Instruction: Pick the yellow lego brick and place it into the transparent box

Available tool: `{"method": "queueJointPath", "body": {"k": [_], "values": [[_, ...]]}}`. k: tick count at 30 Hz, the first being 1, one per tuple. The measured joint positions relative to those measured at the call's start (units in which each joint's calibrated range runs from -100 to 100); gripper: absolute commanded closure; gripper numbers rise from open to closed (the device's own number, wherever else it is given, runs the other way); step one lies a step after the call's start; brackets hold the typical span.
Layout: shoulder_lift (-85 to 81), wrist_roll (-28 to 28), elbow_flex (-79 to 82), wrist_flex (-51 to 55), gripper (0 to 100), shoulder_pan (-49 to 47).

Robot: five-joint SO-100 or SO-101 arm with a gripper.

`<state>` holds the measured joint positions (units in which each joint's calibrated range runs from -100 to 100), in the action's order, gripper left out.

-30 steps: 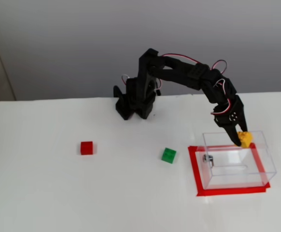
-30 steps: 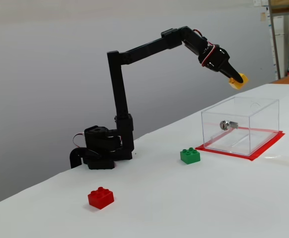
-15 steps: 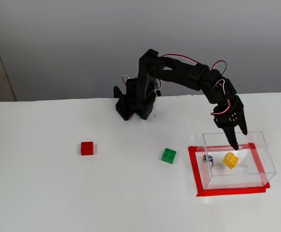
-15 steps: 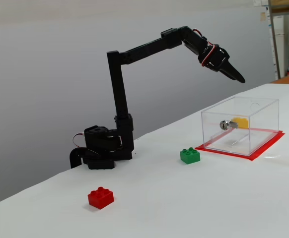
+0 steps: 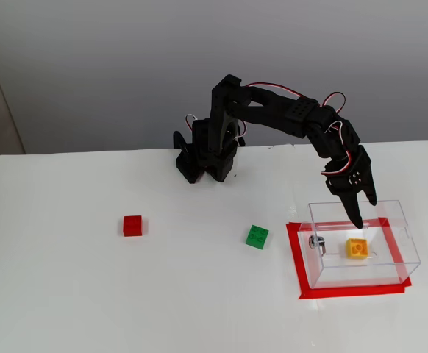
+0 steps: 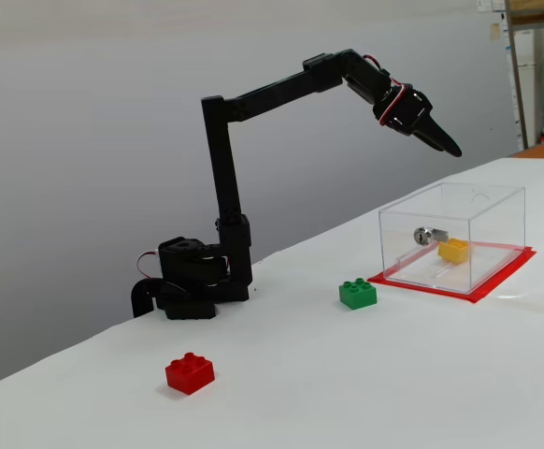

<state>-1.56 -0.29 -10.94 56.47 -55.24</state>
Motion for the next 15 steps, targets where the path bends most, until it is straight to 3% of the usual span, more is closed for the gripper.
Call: {"method": "queueJointPath", "body": {"k": [15], "values": [[0.0, 0.05, 0.0, 0.0, 74, 0.75]]}}
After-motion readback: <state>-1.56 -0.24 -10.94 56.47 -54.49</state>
